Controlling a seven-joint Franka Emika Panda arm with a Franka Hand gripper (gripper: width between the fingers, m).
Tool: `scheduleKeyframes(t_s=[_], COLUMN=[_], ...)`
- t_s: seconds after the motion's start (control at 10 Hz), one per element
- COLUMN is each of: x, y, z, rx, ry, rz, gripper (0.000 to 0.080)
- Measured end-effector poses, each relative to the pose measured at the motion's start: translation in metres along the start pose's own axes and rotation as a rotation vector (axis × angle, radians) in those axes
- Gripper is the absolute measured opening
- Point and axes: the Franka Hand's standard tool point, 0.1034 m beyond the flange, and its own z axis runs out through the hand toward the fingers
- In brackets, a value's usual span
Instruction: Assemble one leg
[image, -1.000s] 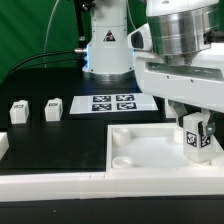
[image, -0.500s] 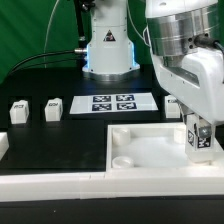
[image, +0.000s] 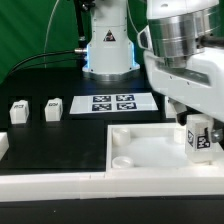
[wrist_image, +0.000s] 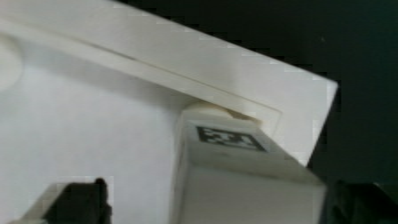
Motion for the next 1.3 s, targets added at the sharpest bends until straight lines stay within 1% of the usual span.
scheduleKeyframes(t_s=[0.3, 0.4, 0.6, 0.7, 0.9, 1.1, 1.3], x=[-0.0022, -0.0026, -0.0015, -0.0025, -0.0014, 0.0008, 0.0004], y=[0.0015, 0.0021, -0.0003, -0.0018, -0.0029, -0.0042, -0.0041], z=[0.002, 0.0035, 0.0015, 0.0006, -0.0008, -0.0036, -0.0032], rx=[-0.027, -0.031, -0.045, -0.046, -0.058, -0.06, -0.06], ry=[0.017, 0.016, 0.028, 0.027, 0.03, 0.022, 0.022], rz=[-0.391, -0.455, -0.721, -0.768, -1.009, -1.149, -1.14], gripper=[0.0649, 0.0649, 0.0649, 0.0649, 0.0649, 0.0649, 0.0649])
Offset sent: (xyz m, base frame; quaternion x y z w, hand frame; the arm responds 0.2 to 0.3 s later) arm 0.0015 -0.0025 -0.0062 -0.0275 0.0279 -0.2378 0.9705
